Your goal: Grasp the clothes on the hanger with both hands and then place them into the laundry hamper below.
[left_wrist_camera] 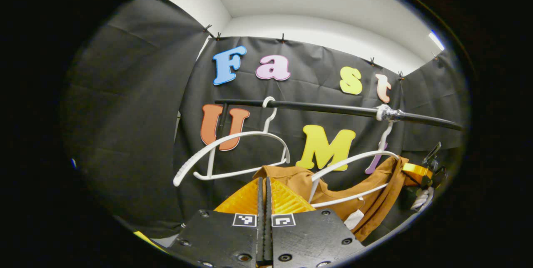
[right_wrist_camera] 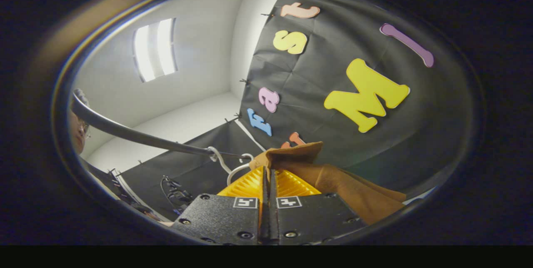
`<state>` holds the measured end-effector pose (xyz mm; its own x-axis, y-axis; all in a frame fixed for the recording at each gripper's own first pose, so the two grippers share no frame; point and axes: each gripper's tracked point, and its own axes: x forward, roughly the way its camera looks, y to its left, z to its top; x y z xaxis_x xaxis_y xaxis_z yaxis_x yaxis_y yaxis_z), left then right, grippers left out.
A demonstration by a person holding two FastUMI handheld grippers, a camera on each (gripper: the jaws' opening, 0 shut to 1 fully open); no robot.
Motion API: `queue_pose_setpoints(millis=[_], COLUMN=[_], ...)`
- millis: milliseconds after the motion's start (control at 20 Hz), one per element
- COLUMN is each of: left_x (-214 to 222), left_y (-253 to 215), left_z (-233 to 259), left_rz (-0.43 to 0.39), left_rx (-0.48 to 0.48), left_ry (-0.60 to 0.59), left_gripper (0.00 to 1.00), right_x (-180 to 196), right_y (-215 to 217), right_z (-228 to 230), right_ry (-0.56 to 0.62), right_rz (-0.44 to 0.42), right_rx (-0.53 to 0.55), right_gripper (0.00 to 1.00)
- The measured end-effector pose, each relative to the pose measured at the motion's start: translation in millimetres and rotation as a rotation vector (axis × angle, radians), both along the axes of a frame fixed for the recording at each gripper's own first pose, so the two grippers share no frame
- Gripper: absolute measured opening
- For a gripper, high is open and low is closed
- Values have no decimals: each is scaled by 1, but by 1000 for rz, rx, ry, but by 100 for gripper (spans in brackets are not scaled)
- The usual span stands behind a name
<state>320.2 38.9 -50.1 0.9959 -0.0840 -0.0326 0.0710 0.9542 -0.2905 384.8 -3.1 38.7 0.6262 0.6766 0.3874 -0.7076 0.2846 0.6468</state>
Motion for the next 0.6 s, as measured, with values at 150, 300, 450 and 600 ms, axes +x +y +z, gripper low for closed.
queue_pose_setpoints(millis=[150, 300, 450, 600], left_x=[9, 11, 18, 18], left_y=[12, 7, 1, 1], left_z=[-2, -11, -20, -20], left_rz=[32, 29, 24, 20], left_rx=[24, 4, -26, -22], left_ry=[19, 50, 83, 85], left_gripper=[4, 0, 0, 0], right_x=[15, 16, 19, 28], right_y=[-13, -17, -32, -50], right_z=[-4, 3, 10, 9], right_ry=[31, 31, 43, 67], right_rz=[-91, -141, -148, -189], right_rx=[7, 11, 75, 107], right_gripper=[2, 3, 2, 3])
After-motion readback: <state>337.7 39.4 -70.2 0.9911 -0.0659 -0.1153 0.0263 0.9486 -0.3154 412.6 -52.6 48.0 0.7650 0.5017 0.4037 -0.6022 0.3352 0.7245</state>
